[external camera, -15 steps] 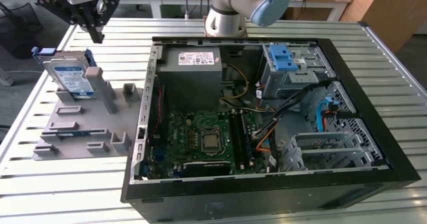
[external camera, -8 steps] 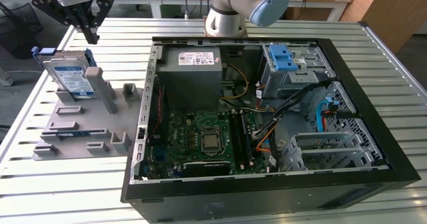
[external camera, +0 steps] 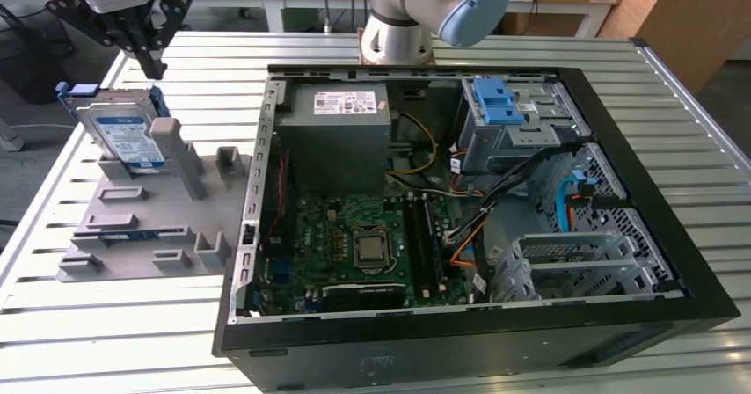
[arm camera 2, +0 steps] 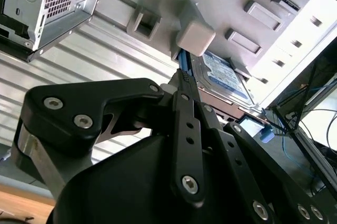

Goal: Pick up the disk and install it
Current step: 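Reach for the disk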

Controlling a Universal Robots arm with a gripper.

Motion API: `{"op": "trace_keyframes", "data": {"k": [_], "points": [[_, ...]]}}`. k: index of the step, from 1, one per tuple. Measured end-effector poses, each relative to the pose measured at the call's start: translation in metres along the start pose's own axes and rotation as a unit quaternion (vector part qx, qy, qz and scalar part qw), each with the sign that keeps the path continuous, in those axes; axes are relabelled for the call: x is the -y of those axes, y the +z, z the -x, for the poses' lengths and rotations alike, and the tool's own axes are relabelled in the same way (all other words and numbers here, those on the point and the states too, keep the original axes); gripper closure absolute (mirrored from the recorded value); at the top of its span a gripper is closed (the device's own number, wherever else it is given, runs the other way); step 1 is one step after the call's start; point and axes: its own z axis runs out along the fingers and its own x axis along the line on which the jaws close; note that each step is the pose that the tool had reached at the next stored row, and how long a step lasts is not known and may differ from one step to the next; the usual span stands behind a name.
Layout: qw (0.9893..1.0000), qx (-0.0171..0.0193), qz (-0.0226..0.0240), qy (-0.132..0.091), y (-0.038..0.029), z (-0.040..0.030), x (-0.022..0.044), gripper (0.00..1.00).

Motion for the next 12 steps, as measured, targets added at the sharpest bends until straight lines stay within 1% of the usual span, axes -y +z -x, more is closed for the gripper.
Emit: {"op": "trace_keyframes", "data": {"k": [6, 12], "points": [[1.0000, -0.0011, 0.0000, 0.004, 0.0020, -0.0079, 0.0001, 0.89], [1.0000, -0.0022, 0.0000, 0.008, 0.0046, -0.0174, -0.0019, 0.89]]}}
